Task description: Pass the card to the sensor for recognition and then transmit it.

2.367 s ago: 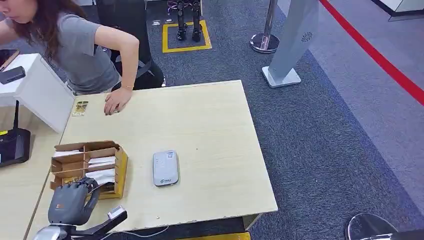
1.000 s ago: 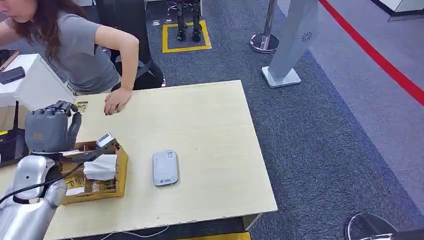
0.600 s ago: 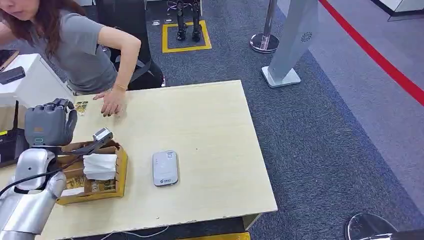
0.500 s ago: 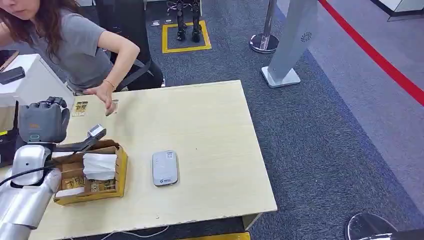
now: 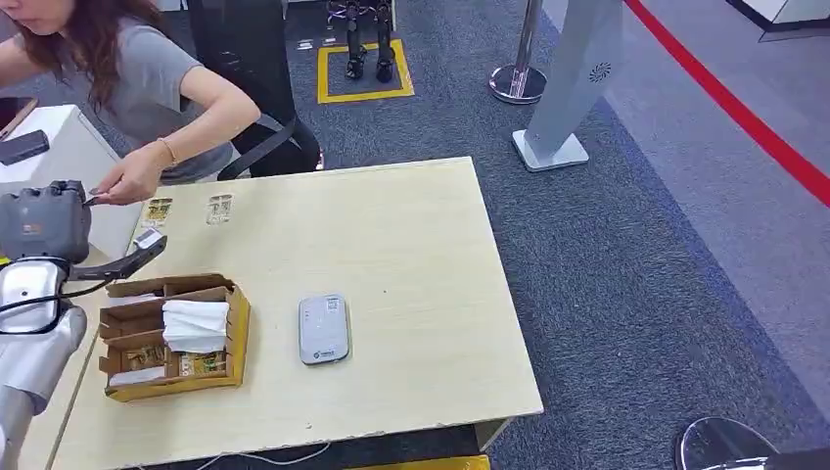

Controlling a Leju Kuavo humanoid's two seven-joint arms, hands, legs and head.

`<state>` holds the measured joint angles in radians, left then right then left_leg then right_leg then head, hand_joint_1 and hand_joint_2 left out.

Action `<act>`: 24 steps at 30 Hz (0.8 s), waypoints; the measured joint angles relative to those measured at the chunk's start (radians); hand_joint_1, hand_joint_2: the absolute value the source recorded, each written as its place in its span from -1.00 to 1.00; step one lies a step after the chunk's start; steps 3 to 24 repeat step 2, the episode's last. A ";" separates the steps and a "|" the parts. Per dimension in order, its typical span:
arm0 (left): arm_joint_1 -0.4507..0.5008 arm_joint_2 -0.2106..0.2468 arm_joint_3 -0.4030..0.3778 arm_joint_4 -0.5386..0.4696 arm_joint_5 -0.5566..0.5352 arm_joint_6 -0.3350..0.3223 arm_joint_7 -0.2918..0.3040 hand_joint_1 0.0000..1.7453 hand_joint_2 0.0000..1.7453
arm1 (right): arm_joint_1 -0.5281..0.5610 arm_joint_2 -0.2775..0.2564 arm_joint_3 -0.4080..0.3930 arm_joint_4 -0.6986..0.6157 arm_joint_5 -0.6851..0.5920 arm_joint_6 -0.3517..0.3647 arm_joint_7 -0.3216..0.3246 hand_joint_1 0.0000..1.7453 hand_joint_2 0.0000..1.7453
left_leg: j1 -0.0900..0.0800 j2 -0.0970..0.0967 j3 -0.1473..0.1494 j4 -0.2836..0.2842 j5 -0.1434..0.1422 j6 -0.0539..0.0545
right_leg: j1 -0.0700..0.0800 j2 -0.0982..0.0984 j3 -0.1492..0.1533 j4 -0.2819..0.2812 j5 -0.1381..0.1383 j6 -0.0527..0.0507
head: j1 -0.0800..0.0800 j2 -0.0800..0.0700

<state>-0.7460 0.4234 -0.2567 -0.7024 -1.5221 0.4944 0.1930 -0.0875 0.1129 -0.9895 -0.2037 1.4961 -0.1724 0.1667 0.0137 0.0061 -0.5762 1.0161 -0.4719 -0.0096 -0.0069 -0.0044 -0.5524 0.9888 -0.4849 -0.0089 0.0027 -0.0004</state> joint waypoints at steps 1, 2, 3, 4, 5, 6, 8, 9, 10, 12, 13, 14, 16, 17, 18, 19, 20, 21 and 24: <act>-0.002 0.000 0.000 0.005 0.004 0.005 -0.003 0.88 1.00 | 0.000 0.000 0.000 0.000 0.000 0.000 0.000 -1.00 -1.00 | 0.000 0.000 0.000 0.000 0.000 0.000 | 0.000 0.000 0.000 0.000 0.000 0.000 | 0.000 0.000; -0.003 0.000 0.000 0.010 0.005 0.011 -0.007 0.94 1.00 | 0.000 0.000 0.000 0.000 0.000 0.000 0.000 -1.00 -1.00 | 0.000 0.000 0.000 0.000 0.000 0.000 | 0.000 0.000 0.000 0.000 0.000 0.000 | 0.000 0.000; -0.003 0.000 0.000 0.010 0.005 0.011 -0.007 0.94 1.00 | 0.000 0.000 0.000 0.000 0.000 0.000 0.000 -1.00 -1.00 | 0.000 0.000 0.000 0.000 0.000 0.000 | 0.000 0.000 0.000 0.000 0.000 0.000 | 0.000 0.000; -0.003 0.000 0.000 0.010 0.005 0.011 -0.007 0.94 1.00 | 0.000 0.000 0.000 0.000 0.000 0.000 0.000 -1.00 -1.00 | 0.000 0.000 0.000 0.000 0.000 0.000 | 0.000 0.000 0.000 0.000 0.000 0.000 | 0.000 0.000; -0.003 0.000 0.000 0.010 0.005 0.011 -0.007 0.94 1.00 | 0.000 0.000 0.000 0.000 0.000 0.000 0.000 -1.00 -1.00 | 0.000 0.000 0.000 0.000 0.000 0.000 | 0.000 0.000 0.000 0.000 0.000 0.000 | 0.000 0.000; -0.003 0.000 0.000 0.010 0.005 0.011 -0.007 0.94 1.00 | 0.000 0.000 0.000 0.000 0.000 0.000 0.000 -1.00 -1.00 | 0.000 0.000 0.000 0.000 0.000 0.000 | 0.000 0.000 0.000 0.000 0.000 0.000 | 0.000 0.000; -0.003 0.000 0.000 0.010 0.005 0.011 -0.007 0.94 1.00 | 0.000 0.000 0.000 0.000 0.000 0.000 0.000 -1.00 -1.00 | 0.000 0.000 0.000 0.000 0.000 0.000 | 0.000 0.000 0.000 0.000 0.000 0.000 | 0.000 0.000; -0.003 0.000 0.000 0.010 0.005 0.011 -0.007 0.94 1.00 | 0.000 0.000 0.000 0.000 0.000 0.000 0.000 -1.00 -1.00 | 0.000 0.000 0.000 0.000 0.000 0.000 | 0.000 0.000 0.000 0.000 0.000 0.000 | 0.000 0.000; -0.003 0.000 0.000 0.010 0.005 0.011 -0.007 0.94 1.00 | 0.000 0.000 0.000 0.000 0.000 0.000 0.000 -1.00 -1.00 | 0.000 0.000 0.000 0.000 0.000 0.000 | 0.000 0.000 0.000 0.000 0.000 0.000 | 0.000 0.000; -0.003 0.000 0.000 0.010 0.005 0.011 -0.007 0.94 1.00 | 0.000 0.000 0.000 0.000 0.000 0.000 0.000 -1.00 -1.00 | 0.000 0.000 0.000 0.000 0.000 0.000 | 0.000 0.000 0.000 0.000 0.000 0.000 | 0.000 0.000; -0.003 0.000 0.000 0.010 0.005 0.011 -0.007 0.94 1.00 | 0.000 0.000 0.000 0.000 0.000 0.000 0.000 -1.00 -1.00 | 0.000 0.000 0.000 0.000 0.000 0.000 | 0.000 0.000 0.000 0.000 0.000 0.000 | 0.000 0.000; -0.003 0.000 0.000 0.010 0.005 0.011 -0.007 0.94 1.00 | 0.000 0.000 0.000 0.000 0.000 0.000 0.000 -1.00 -1.00 | 0.000 0.000 0.000 0.000 0.000 0.000 | 0.000 0.000 0.000 0.000 0.000 0.000 | 0.000 0.000; -0.003 0.000 0.000 0.010 0.005 0.011 -0.007 0.94 1.00 | 0.000 0.000 0.000 0.000 0.000 0.000 0.000 -1.00 -1.00 | 0.000 0.000 0.000 0.000 0.000 0.000 | 0.000 0.000 0.000 0.000 0.000 0.000 | 0.000 0.000; -0.003 0.000 0.000 0.010 0.005 0.011 -0.007 0.94 1.00 | 0.000 0.000 0.000 0.000 0.000 0.000 0.000 -1.00 -1.00 | 0.000 0.000 0.000 0.000 0.000 0.000 | 0.000 0.000 0.000 0.000 0.000 0.000 | 0.000 0.000; -0.003 0.000 0.000 0.010 0.005 0.011 -0.007 0.94 1.00 | 0.000 0.000 0.000 0.000 0.000 0.000 0.000 -1.00 -1.00 | 0.000 0.000 0.000 0.000 0.000 0.000 | 0.000 0.000 0.000 0.000 0.000 0.000 | 0.000 0.000; -0.003 0.000 0.000 0.010 0.005 0.011 -0.007 0.94 1.00 | 0.000 0.000 0.000 0.000 0.000 0.000 0.000 -1.00 -1.00 | 0.000 0.000 0.000 0.000 0.000 0.000 | 0.000 0.000 0.000 0.000 0.000 0.000 | 0.000 0.000; -0.003 0.000 0.000 0.010 0.005 0.011 -0.007 0.94 1.00 | 0.000 0.000 0.000 0.000 0.000 0.000 0.000 -1.00 -1.00 | 0.000 0.000 0.000 0.000 0.000 0.000 | 0.000 0.000 0.000 0.000 0.000 0.000 | 0.000 0.000; -0.003 0.000 0.000 0.010 0.005 0.011 -0.007 0.94 1.00 | 0.000 0.000 0.000 0.000 0.000 0.000 0.000 -1.00 -1.00 | 0.000 0.000 0.000 0.000 0.000 0.000 | 0.000 0.000 0.000 0.000 0.000 0.000 | 0.000 0.000; -0.003 0.000 0.000 0.010 0.005 0.011 -0.007 0.94 1.00 | 0.000 0.000 0.000 0.000 0.000 0.000 0.000 -1.00 -1.00 | 0.000 0.000 0.000 0.000 0.000 0.000 | 0.000 0.000 0.000 0.000 0.000 0.000 | 0.000 0.000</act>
